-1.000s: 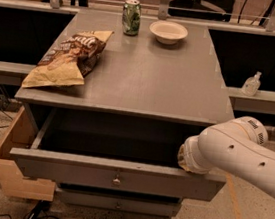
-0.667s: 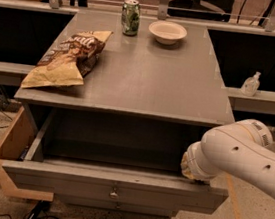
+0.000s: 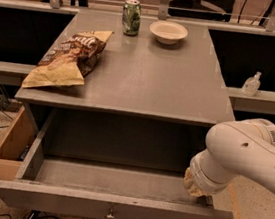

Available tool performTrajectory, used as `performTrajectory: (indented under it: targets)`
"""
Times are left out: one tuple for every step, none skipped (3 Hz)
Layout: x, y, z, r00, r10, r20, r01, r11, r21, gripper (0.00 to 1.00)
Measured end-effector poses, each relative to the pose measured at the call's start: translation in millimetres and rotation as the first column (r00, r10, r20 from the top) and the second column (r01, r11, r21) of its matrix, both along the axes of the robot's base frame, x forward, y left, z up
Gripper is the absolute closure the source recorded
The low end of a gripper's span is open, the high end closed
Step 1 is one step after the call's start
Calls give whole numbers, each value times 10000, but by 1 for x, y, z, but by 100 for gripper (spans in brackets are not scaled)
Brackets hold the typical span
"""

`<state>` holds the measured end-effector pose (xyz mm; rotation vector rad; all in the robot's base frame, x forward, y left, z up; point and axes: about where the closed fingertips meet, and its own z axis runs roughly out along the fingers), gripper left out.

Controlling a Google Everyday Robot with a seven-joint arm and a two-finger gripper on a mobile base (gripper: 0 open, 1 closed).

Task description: Open top drawer

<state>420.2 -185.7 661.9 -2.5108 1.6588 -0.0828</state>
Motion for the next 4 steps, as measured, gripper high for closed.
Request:
performTrajectory:
  targets:
    - [0,0,0,10000,0,0,0,10000,0,100]
    - [9,-2,-2,9997,-245,-86,246,9996,137,100]
    - [28,1,-15,9968,-649,-464,668,9969,413,100]
    - [40,7,-32,9905,-919,-1018,991,9927,682,100]
